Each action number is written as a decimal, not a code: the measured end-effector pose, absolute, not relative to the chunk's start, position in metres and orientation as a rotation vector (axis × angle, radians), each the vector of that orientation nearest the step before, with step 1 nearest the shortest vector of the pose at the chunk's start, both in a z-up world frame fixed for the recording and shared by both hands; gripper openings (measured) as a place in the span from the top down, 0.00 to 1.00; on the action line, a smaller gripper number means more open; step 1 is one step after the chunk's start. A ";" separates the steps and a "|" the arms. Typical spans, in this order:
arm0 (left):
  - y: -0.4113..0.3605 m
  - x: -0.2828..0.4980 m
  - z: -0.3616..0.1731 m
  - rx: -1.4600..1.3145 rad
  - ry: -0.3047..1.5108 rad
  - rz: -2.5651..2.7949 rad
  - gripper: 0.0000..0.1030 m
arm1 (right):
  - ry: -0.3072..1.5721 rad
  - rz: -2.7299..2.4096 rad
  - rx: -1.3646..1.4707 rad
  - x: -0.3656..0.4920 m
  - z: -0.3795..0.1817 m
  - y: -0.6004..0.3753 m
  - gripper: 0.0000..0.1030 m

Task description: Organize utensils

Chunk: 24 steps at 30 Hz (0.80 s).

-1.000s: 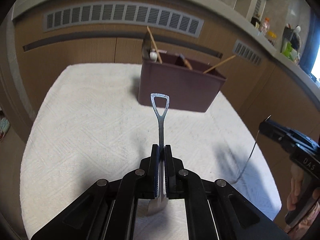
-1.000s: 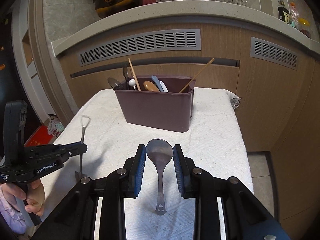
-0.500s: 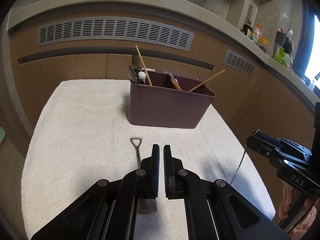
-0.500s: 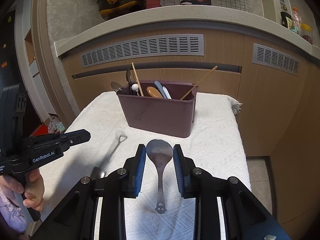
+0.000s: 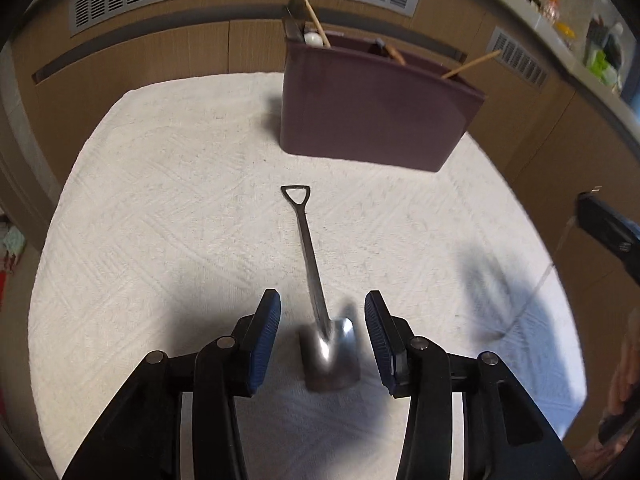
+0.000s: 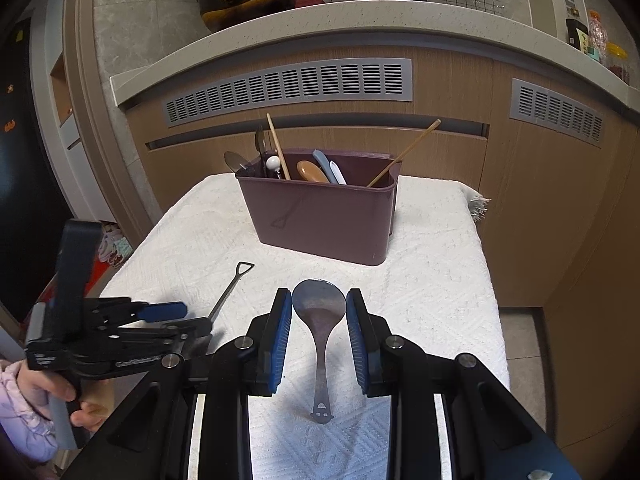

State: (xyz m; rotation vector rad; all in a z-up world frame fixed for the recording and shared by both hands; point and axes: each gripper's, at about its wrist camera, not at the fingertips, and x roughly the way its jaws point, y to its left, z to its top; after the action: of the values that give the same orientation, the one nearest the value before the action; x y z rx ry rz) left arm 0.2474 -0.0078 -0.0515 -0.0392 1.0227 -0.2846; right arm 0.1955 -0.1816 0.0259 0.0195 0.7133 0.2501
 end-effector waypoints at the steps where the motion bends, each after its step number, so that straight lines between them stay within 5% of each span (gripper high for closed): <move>1: -0.011 0.254 -0.056 -0.021 1.051 -0.278 0.59 | 0.713 0.251 0.017 0.195 0.026 -0.181 0.76; 3: -0.015 0.264 -0.061 0.008 1.080 -0.292 0.71 | 0.714 0.253 0.015 0.194 0.027 -0.182 0.76; 4: -0.019 0.267 -0.061 0.050 1.090 -0.299 0.85 | 0.711 0.252 0.014 0.193 0.028 -0.182 0.76; 7: -0.021 0.269 -0.060 0.049 1.115 -0.334 0.95 | 0.702 0.249 0.005 0.192 0.030 -0.182 0.76; 16: 0.004 0.220 0.001 -0.117 0.757 -0.336 0.95 | 0.657 0.249 0.040 0.187 0.042 -0.186 0.76; 24: -0.003 0.261 0.129 -0.192 0.412 -0.443 0.95 | 0.442 0.251 -0.005 0.211 0.126 -0.187 0.76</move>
State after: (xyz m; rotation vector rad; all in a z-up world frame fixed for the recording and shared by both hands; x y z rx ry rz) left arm 0.2612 -0.0026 0.1290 -0.1923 0.4122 -0.4434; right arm 0.2115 -0.1871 0.1259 -0.0052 0.4420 0.2508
